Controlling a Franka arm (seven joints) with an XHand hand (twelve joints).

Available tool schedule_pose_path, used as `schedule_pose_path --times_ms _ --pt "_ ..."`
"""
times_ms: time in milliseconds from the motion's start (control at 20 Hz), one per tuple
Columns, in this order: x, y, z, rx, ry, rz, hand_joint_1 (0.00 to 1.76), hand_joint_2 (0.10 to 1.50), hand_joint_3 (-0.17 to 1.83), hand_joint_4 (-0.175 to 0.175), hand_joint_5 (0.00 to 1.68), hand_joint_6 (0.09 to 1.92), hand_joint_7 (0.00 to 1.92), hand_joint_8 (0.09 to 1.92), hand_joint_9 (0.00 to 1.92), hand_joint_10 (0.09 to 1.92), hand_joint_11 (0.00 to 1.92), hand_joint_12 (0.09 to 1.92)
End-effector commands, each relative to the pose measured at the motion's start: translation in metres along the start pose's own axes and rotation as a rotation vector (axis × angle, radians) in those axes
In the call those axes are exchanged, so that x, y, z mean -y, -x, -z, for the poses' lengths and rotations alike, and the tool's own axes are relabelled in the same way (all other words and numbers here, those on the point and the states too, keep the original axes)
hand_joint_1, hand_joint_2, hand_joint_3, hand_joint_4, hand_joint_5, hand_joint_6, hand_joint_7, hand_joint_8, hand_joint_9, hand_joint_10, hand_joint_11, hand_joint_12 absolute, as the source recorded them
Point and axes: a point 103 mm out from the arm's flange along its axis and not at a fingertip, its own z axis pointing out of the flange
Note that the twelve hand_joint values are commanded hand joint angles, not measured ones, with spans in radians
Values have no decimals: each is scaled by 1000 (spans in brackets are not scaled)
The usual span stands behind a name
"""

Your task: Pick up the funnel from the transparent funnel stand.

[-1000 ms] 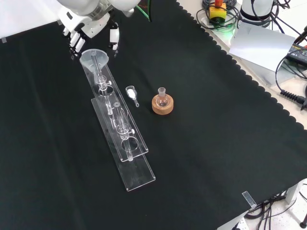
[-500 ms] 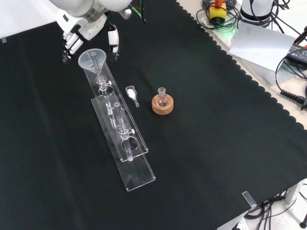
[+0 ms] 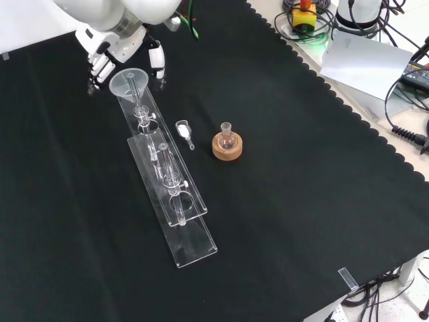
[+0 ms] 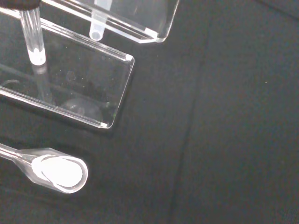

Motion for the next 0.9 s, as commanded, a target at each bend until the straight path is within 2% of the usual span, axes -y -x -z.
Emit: schedule_pose_path --times_ms 50,450,550,650,800,900 --pt "-3 0 -2 10 -4 12 576 695 237 -41 143 87 216 687 544 642 353 1394" --pt "0 -3 4 76 44 -9 623 707 280 -28 452 87 559 711 940 577 448 1324" --pt "1 -4 6 92 79 -20 645 711 296 -21 551 133 653 714 1021 569 489 1295" --pt "4 -4 9 107 112 -40 677 714 321 -18 593 263 756 725 1104 556 532 1267" --pt "9 -3 14 114 125 -51 712 712 367 -18 554 550 829 765 1165 569 562 1257" --pt "13 0 19 117 127 -54 721 711 383 -19 546 632 841 779 1175 579 571 1256"
